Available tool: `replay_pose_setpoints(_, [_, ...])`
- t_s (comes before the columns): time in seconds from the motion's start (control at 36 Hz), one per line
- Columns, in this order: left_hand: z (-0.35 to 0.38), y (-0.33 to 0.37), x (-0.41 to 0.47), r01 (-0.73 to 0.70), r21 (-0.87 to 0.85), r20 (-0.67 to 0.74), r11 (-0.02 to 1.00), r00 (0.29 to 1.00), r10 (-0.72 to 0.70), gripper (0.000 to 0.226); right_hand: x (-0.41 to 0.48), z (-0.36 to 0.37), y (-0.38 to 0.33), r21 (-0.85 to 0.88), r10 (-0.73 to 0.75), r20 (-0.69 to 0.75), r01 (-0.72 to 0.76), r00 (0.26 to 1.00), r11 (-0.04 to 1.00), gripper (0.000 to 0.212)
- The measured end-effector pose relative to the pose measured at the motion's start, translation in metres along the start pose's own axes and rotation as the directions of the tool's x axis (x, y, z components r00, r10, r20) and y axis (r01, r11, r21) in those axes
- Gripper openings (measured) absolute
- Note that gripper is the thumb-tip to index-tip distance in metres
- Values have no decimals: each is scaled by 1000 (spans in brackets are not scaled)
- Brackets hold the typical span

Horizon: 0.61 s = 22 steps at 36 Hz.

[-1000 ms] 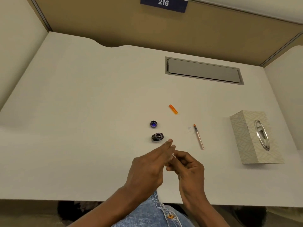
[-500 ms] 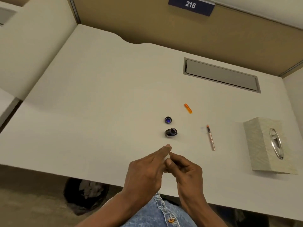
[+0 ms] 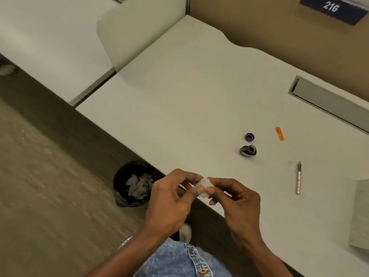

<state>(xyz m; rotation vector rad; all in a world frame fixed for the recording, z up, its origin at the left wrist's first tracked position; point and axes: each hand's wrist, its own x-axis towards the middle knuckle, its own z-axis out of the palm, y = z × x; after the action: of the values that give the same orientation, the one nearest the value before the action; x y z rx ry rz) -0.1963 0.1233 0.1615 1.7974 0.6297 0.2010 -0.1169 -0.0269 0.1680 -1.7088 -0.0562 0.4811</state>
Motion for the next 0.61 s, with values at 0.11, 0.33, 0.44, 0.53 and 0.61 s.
replay_pose_setpoints(0.11, [-20, -19, -24, 82, 6, -67, 997, 994, -81, 14, -25, 21, -2, 185, 38, 180, -72, 983, 980, 11])
replay_pose_setpoints(0.33, [-58, -47, -71, 95, -51, -126, 994, 987, -101, 16, -46, 56, 24, 36, -78, 313, 71, 947, 997, 19])
replay_pose_setpoints(0.44, [-76, -63, -84, 143, -84, -177, 986, 972, -156, 15, -52, 77, 29, -65, -57, 359, 86, 932, 994, 18])
replay_pose_setpoints(0.53, [-90, -79, -87, 156, -63, -201, 986, 965, -166, 14, -49, 95, 38, -147, -57, 402, 126, 914, 981, 18])
replay_pose_setpoints(0.61, [-108, -96, -86, 156, 13, -219, 988, 964, -150, 10, -44, 118, 50, -226, -62, 432, 175, 900, 958, 18])
